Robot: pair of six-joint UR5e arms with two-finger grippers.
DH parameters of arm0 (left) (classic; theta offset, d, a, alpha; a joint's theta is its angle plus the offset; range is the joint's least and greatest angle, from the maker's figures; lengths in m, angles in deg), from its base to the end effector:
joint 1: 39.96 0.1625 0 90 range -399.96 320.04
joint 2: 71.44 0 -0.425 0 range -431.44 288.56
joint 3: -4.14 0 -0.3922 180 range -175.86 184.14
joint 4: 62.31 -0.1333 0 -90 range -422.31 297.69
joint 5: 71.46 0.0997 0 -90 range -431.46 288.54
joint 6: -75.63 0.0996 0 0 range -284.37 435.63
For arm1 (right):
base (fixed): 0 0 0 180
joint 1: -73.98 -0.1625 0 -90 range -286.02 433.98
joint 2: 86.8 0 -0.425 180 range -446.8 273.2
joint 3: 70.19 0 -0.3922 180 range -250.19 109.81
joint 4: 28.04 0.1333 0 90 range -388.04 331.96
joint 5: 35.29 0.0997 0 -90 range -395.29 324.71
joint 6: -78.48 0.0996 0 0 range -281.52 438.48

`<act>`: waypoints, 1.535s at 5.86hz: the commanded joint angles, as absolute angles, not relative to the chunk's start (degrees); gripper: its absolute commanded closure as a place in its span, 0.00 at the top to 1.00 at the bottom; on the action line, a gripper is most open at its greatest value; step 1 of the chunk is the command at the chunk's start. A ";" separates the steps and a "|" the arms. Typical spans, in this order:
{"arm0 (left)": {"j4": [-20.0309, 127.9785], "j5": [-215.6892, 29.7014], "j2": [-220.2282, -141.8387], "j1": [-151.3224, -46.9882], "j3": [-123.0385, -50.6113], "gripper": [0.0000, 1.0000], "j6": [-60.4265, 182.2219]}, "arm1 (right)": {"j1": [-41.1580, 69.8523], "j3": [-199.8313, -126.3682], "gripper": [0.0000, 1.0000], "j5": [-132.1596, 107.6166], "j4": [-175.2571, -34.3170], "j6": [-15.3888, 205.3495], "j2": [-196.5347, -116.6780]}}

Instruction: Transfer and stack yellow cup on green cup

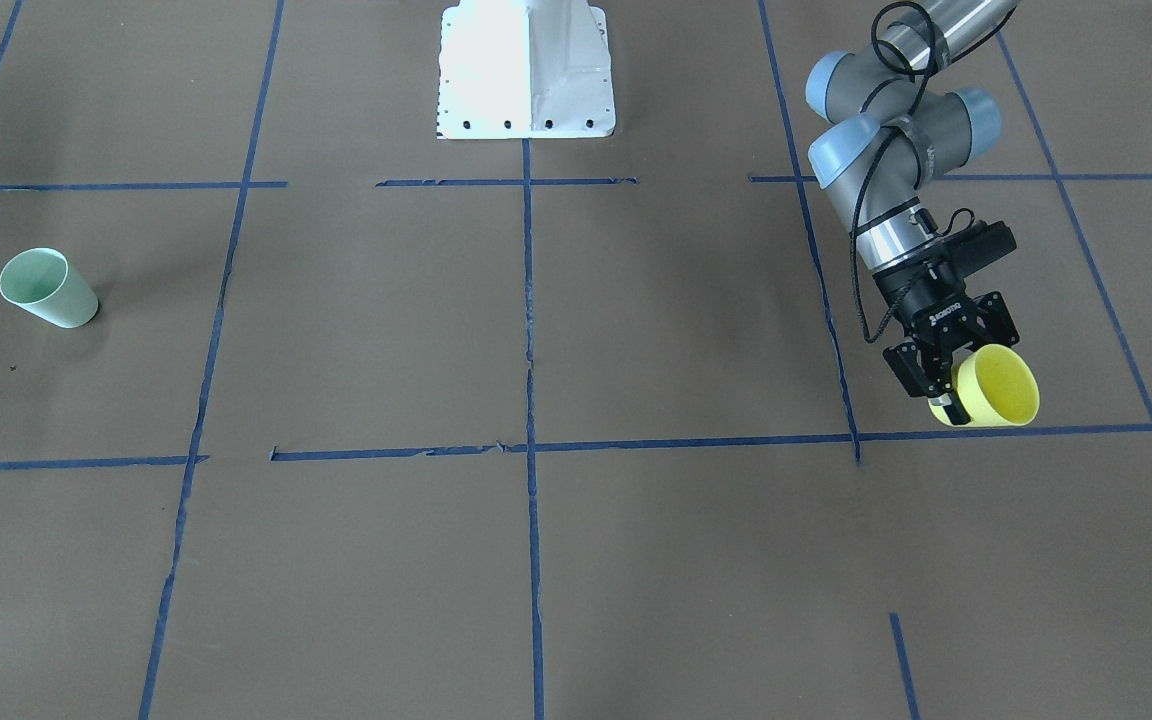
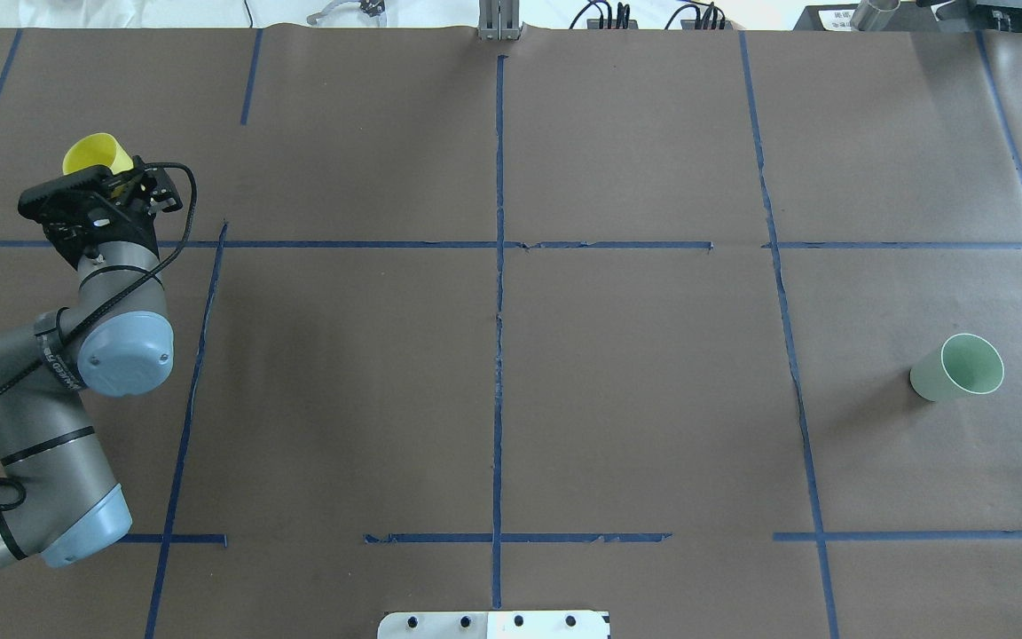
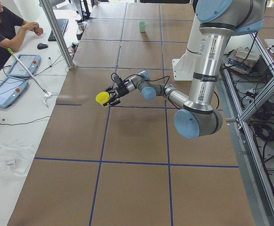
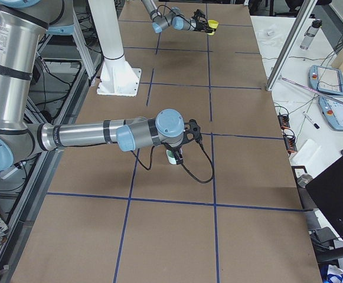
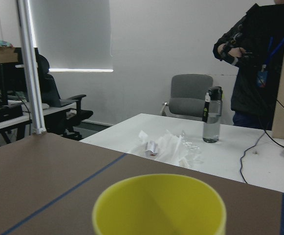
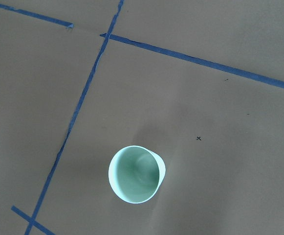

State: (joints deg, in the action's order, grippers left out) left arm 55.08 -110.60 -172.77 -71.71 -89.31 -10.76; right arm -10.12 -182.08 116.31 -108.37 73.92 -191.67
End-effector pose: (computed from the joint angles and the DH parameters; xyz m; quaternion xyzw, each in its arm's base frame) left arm 0.3814 -0.4836 0.4588 0.4804 0.1879 -0.3547 0.7798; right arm 0.0054 -0.3919 0.5421 0.1187 -0.5080 -0.1515 0.8396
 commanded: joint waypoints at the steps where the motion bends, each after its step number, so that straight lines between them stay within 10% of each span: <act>1: 71.66 -111.09 -175.31 -70.46 -86.03 0.04 9.45 | -9.96 -181.99 1.00 116.85 -108.20 74.00 -190.17; 9: 93.23 -126.89 -183.03 -56.93 -89.20 0.00 34.21 | -2.26 -182.08 1.00 110.22 -108.20 92.81 -177.72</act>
